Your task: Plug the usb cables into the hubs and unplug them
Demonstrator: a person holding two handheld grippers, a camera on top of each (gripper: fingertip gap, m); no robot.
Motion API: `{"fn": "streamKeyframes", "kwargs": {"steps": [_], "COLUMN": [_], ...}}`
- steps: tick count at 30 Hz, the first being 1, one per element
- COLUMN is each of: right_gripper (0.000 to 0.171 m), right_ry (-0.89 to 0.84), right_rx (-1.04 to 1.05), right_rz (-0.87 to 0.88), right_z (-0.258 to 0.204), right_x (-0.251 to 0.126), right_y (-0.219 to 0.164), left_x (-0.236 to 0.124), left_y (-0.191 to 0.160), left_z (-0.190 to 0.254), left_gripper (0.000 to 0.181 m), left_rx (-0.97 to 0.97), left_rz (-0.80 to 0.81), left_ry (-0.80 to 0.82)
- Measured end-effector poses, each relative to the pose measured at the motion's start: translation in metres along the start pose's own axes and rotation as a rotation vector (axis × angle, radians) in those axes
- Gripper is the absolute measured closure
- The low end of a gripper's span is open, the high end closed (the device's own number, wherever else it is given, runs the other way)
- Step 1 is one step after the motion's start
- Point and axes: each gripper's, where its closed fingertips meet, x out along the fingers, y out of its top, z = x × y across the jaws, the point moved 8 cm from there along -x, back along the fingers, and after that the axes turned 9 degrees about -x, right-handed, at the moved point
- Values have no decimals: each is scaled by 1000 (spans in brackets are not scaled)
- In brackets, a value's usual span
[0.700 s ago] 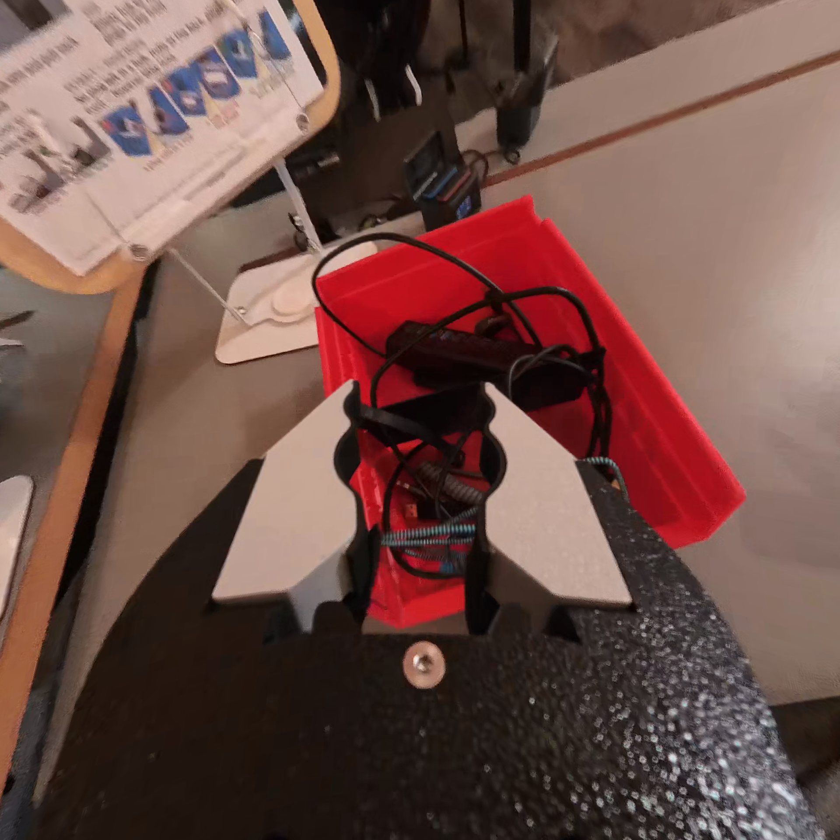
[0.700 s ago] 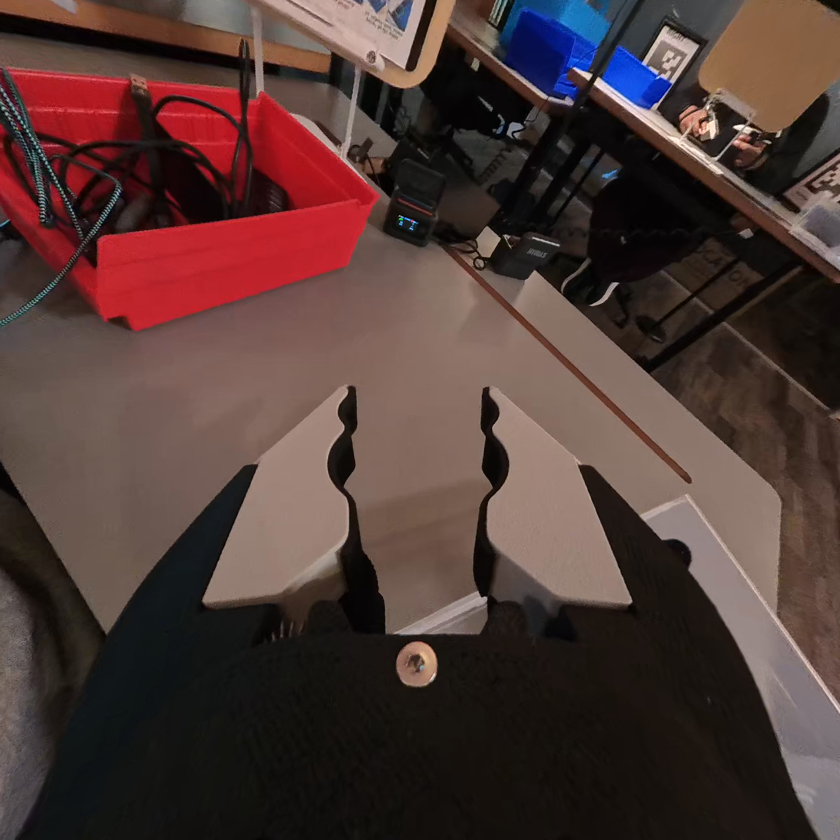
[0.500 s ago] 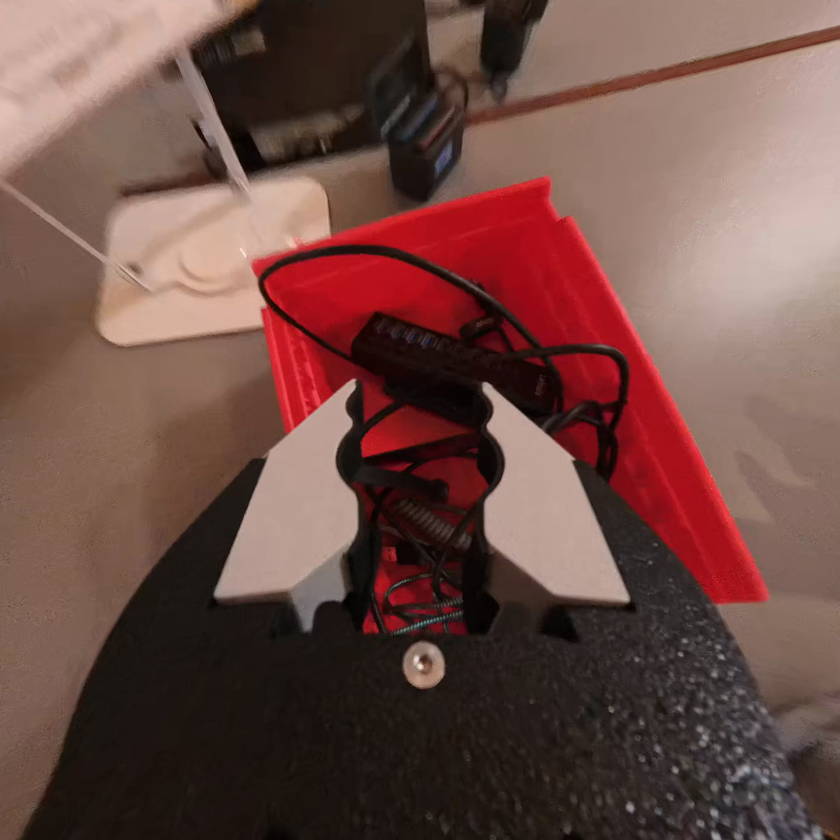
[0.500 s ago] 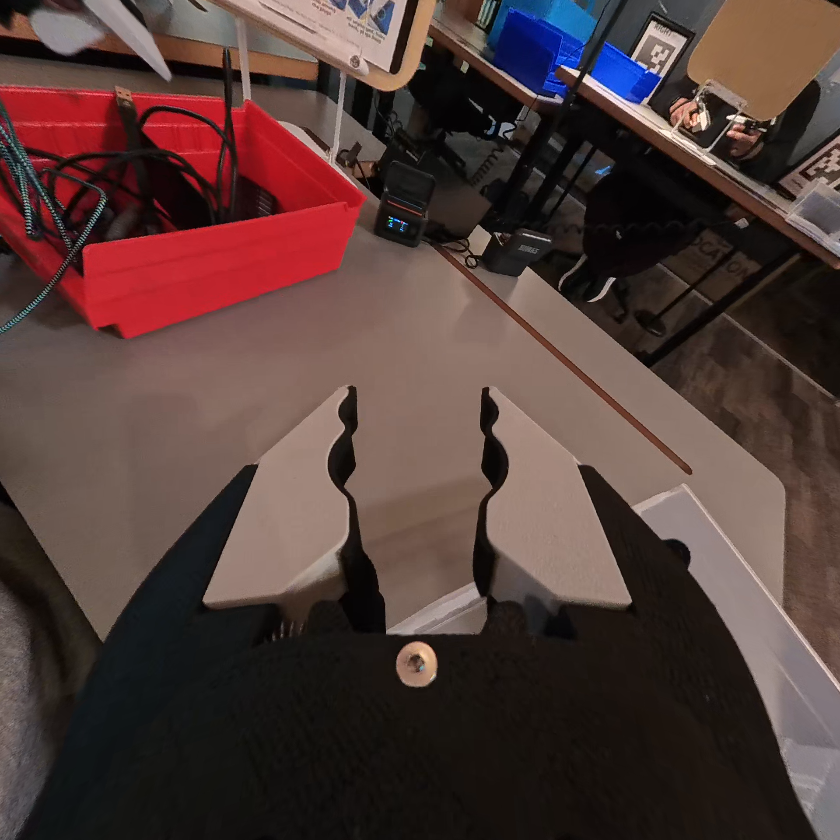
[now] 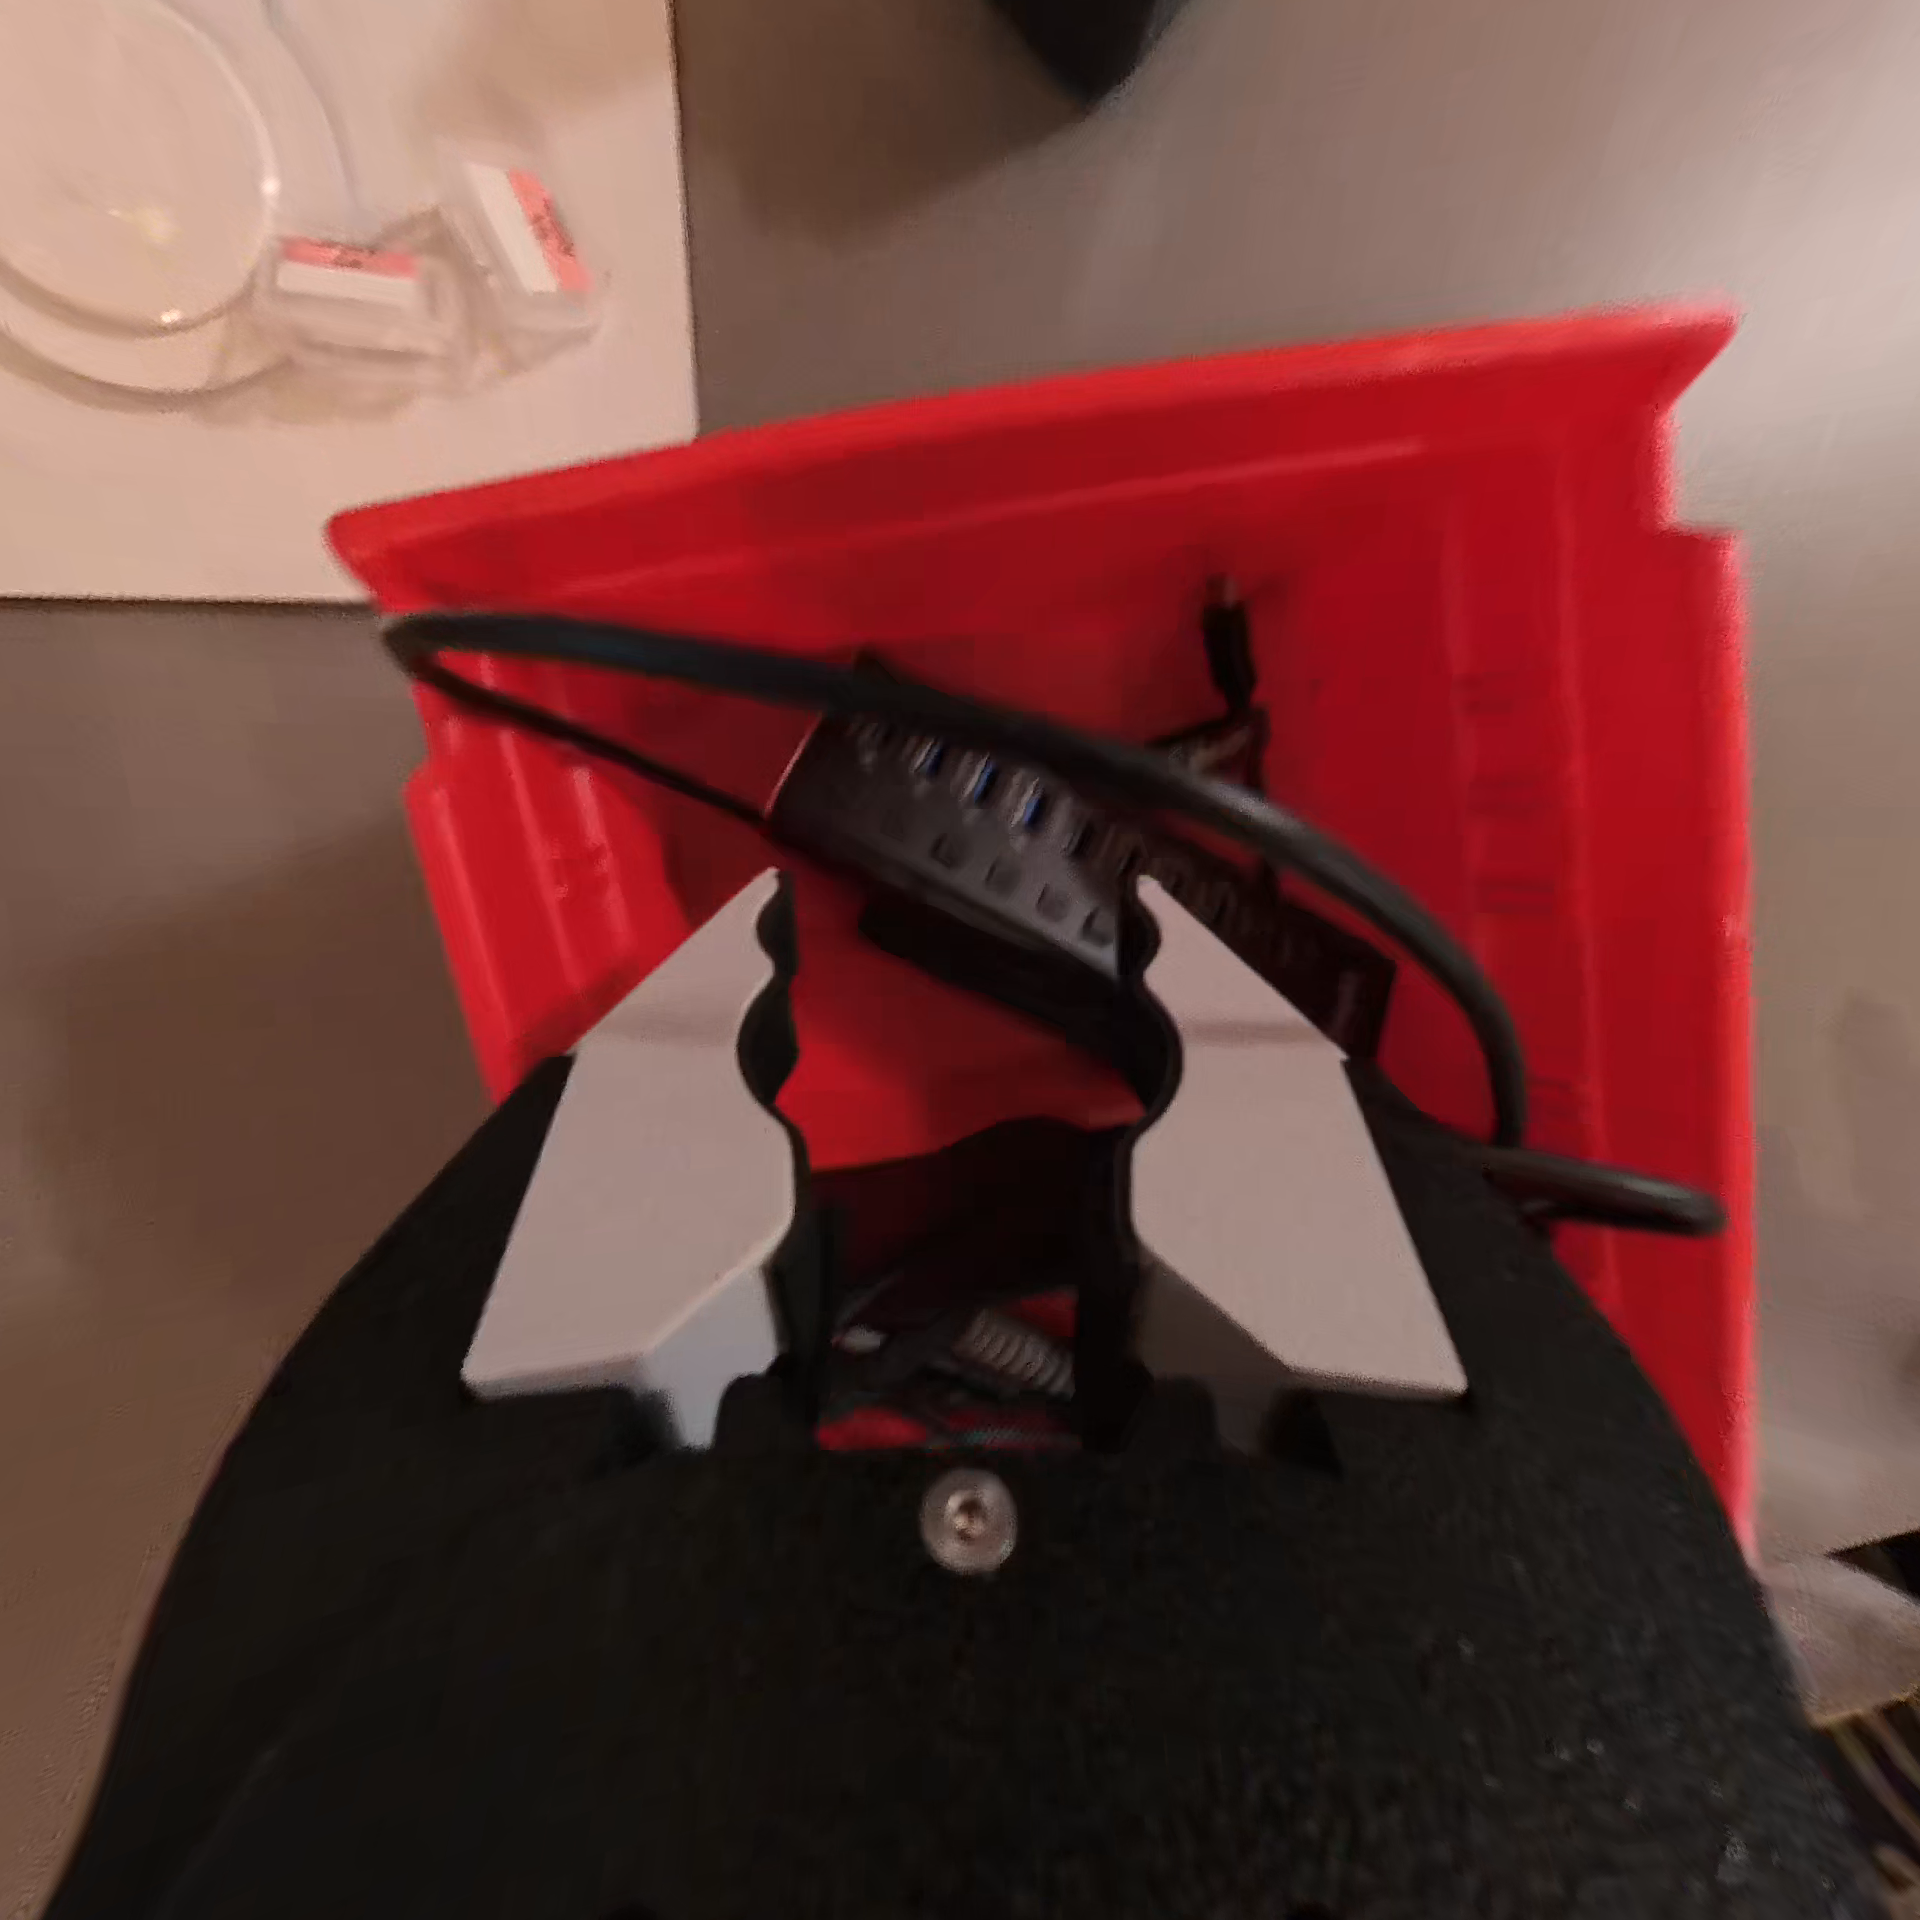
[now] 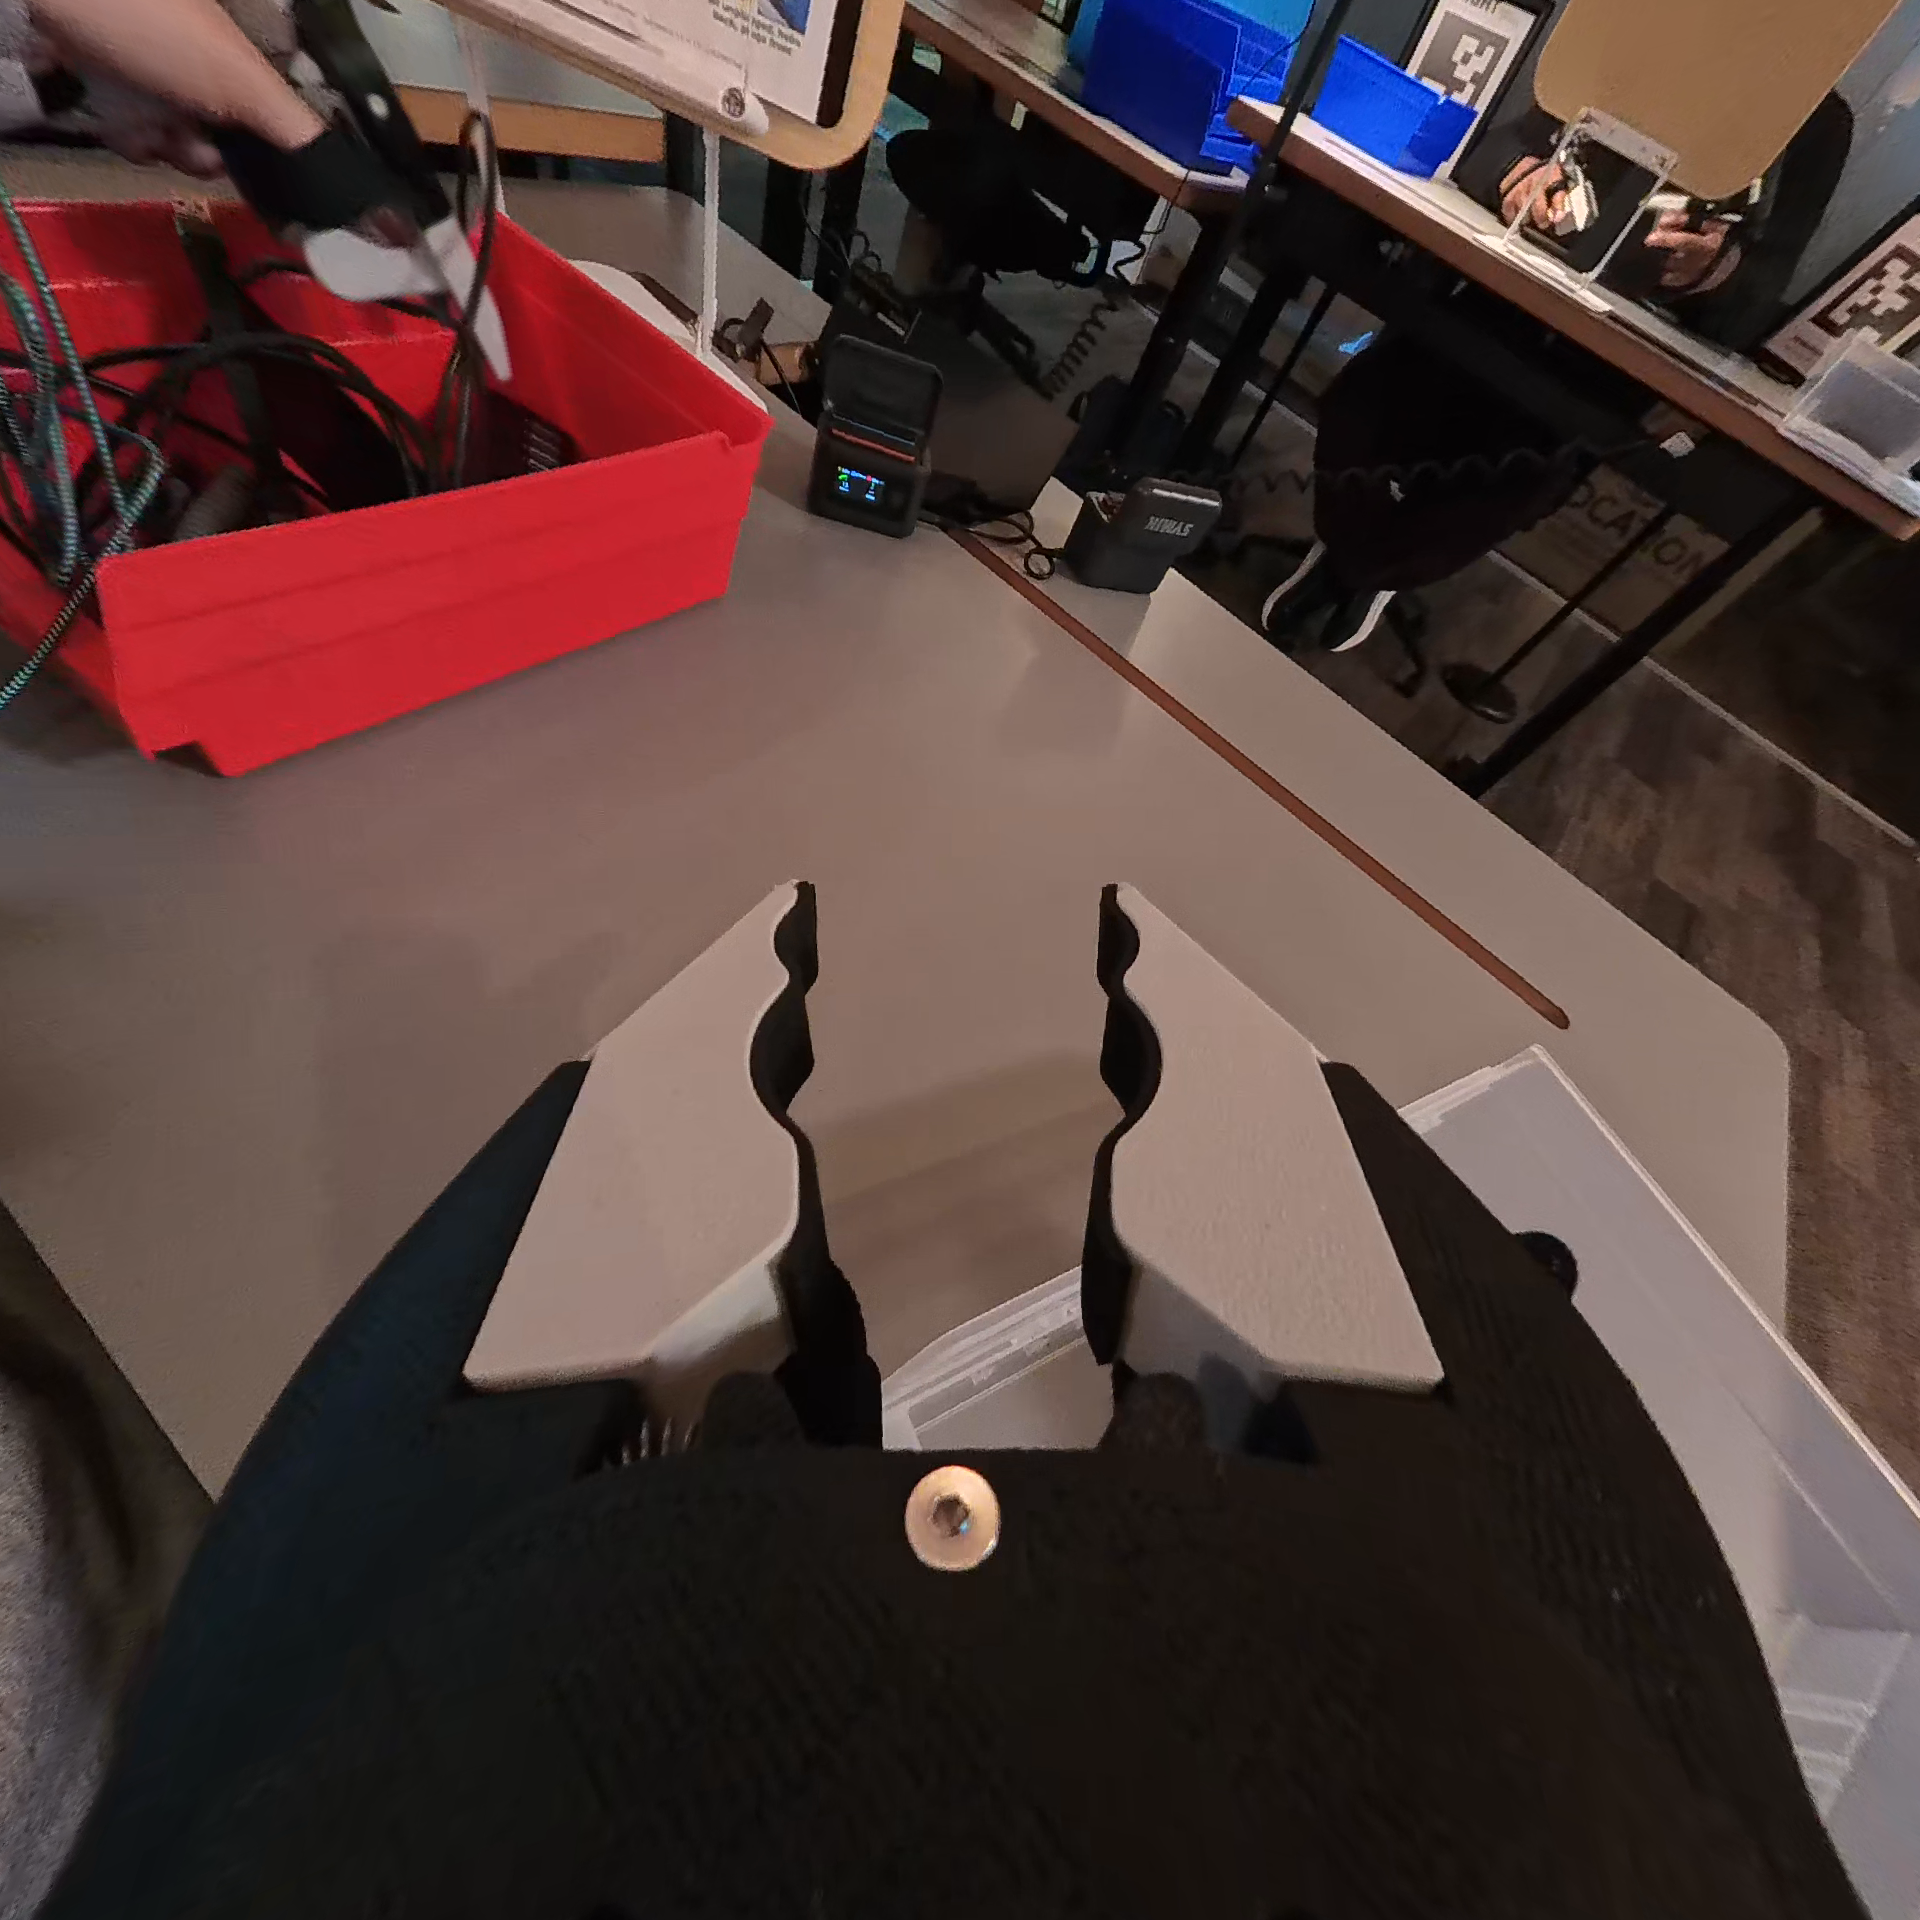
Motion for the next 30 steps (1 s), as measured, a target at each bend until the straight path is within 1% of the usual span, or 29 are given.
{"fn": "streamKeyframes", "kwargs": {"steps": [2,3,6,11,12,15,16,19,22,27,28,30], "right_gripper": [118,118,118,118,118,118,118,118,118,118,118,119], "right_ry": [2,4,4,5,5,0,-3,-9,-10,-15,-17,-19], "right_rx": [-7,-12,-30,-23,-20,-12,-11,-5,3,13,16,22], "right_rz": [0,0,-6,-1,2,6,8,15,22,27,29,29], "right_z": [-1,-2,-4,-1,0,3,4,7,9,13,14,16], "right_x": [0,0,-1,-2,-3,-5,-6,-8,-9,-12,-12,-12], "right_y": [1,1,2,0,0,-1,-1,-1,-2,-4,-4,-5], "left_x": [9,15,33,47,49,58,59,60,61,65,65,64], "left_y": [5,5,1,-2,-3,-5,-5,-3,-1,6,9,15], "left_z": [5,4,-2,-7,-7,-9,-10,-9,-8,10,16,26], "left_gripper": [117,112,105,107,107,97,98,95,100,103,106,123], "left_rx": [-100,-160,-259,-318,-338,-431,-462,-475,-464,-430,-425,-407], "left_rz": [-6,-28,-117,-162,-175,-193,-189,-194,-186,-139,-122,-88], "left_ry": [-92,-108,-70,-28,-52,-118,-138,-148,-146,-255,-290,-351]}}
